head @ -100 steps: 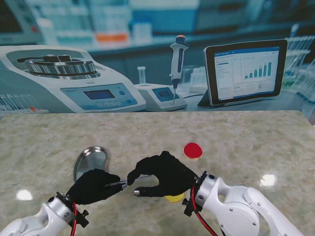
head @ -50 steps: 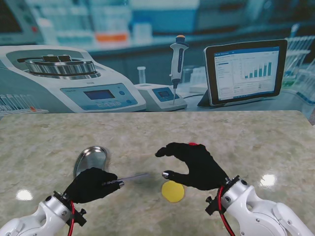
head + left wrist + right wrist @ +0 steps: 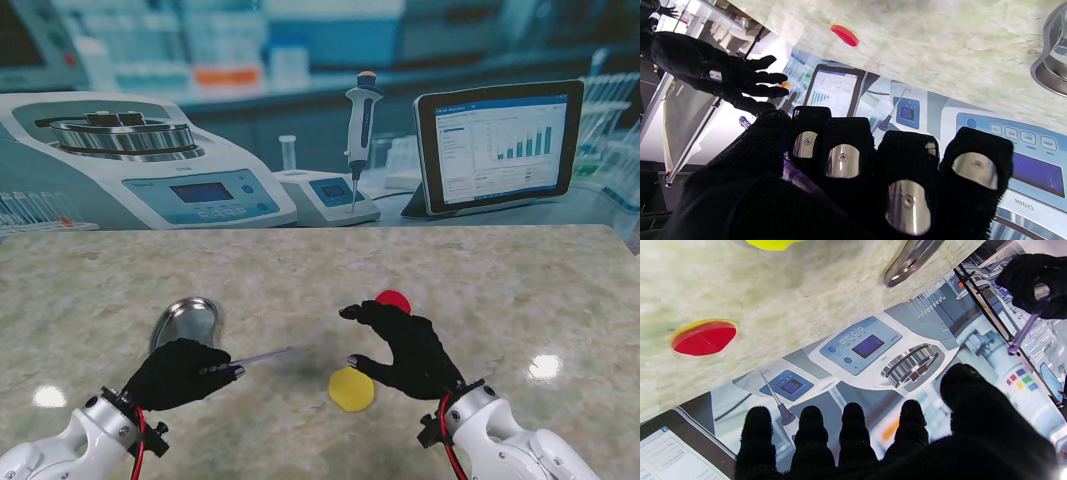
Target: Line a culture dish with filter paper and press it flat with a glass rod
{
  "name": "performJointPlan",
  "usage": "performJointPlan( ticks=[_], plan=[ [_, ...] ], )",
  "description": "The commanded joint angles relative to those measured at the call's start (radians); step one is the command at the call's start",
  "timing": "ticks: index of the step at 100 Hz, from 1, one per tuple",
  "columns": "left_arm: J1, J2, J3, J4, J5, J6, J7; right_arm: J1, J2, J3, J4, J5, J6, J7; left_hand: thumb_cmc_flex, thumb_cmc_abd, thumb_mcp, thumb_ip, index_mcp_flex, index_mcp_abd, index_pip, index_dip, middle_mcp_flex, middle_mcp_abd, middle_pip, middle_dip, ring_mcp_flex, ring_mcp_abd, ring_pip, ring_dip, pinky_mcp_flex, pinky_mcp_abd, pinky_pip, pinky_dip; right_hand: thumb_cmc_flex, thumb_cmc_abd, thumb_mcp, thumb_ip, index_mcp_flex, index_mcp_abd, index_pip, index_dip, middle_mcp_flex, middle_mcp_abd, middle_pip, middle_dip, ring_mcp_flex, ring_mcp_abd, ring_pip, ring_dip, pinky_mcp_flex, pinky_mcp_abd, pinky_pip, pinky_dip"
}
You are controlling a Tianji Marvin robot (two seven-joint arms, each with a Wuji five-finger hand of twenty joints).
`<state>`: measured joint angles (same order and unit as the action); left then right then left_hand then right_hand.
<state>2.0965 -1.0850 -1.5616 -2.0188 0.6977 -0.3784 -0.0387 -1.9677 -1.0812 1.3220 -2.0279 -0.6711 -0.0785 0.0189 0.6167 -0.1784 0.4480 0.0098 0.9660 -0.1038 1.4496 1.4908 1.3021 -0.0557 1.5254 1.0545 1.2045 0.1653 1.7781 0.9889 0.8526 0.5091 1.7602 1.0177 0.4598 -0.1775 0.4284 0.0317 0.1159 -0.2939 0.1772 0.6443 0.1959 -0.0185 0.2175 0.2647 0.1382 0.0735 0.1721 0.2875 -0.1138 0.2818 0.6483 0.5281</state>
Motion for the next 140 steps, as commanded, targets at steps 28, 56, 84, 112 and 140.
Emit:
performJointPlan(
  ticks=[28,56,84,112,140],
  plan=[
    [-0.019,-0.004,-0.026,0.051,0.011,0.016,0.014,0.050,-0.016,-0.064,0.111,-0.005,0.016,-0.059,-0.017,0.003,0.021,-0.020,0.030,0.002,0.044,0.063,0.038,-0.021,0.029,0.017,0.016,0.007,0.066,0.006,0.000,0.070,0.048,0.030,-0.037,-0.015,-0.022,-0.003,-0.005,-0.018,-0.105,0.046,-0.040,-0.046,-0.098,-0.016,-0.055,-0.044,-0.092,-0.035,-0.032,-0.040,-0.095,-0.025],
    [-0.050,-0.003,-0.069,0.110,0.038,0.025,0.020,0.063,-0.018,-0.077,0.137,0.002,0.018,-0.069,-0.026,-0.004,0.034,-0.018,0.032,0.000,0.046,0.059,0.038,-0.022,0.028,0.017,0.017,0.011,0.066,0.005,0.000,0.070,0.049,0.029,-0.094,0.008,-0.028,-0.046,-0.004,-0.010,-0.103,0.070,-0.033,-0.040,-0.088,0.004,-0.051,-0.039,-0.087,-0.027,-0.028,-0.035,-0.107,-0.016],
    [-0.098,0.004,-0.109,0.190,0.075,0.054,-0.005,0.061,-0.021,-0.076,0.133,0.012,0.022,-0.078,-0.034,-0.007,0.044,-0.019,0.033,-0.001,0.048,0.057,0.038,-0.024,0.026,0.017,0.016,0.009,0.065,0.005,-0.002,0.069,0.047,0.028,-0.093,0.012,-0.020,-0.049,-0.005,-0.005,-0.090,0.095,-0.033,-0.036,-0.081,0.012,-0.048,-0.039,-0.080,-0.023,-0.025,-0.034,-0.101,-0.003],
    [-0.160,0.016,-0.127,0.269,0.129,0.114,-0.043,0.070,-0.023,-0.081,0.139,0.020,0.020,-0.083,-0.041,-0.011,0.054,-0.020,0.033,-0.003,0.050,0.054,0.038,-0.025,0.026,0.017,0.016,0.009,0.065,0.005,-0.003,0.068,0.046,0.027,-0.099,0.022,-0.022,-0.050,-0.009,-0.002,-0.075,0.113,-0.033,-0.033,-0.075,0.017,-0.047,-0.035,-0.071,-0.018,-0.023,-0.031,-0.092,0.008],
    [-0.218,0.031,-0.123,0.334,0.198,0.168,-0.090,0.074,-0.024,-0.081,0.142,0.023,0.020,-0.088,-0.047,-0.016,0.063,-0.021,0.033,-0.003,0.051,0.053,0.038,-0.026,0.024,0.017,0.013,0.007,0.062,0.005,-0.008,0.067,0.043,0.026,-0.100,0.025,-0.023,-0.050,-0.009,0.001,-0.064,0.120,-0.032,-0.029,-0.070,0.021,-0.043,-0.031,-0.060,-0.014,-0.017,-0.028,-0.079,0.017]
  ],
)
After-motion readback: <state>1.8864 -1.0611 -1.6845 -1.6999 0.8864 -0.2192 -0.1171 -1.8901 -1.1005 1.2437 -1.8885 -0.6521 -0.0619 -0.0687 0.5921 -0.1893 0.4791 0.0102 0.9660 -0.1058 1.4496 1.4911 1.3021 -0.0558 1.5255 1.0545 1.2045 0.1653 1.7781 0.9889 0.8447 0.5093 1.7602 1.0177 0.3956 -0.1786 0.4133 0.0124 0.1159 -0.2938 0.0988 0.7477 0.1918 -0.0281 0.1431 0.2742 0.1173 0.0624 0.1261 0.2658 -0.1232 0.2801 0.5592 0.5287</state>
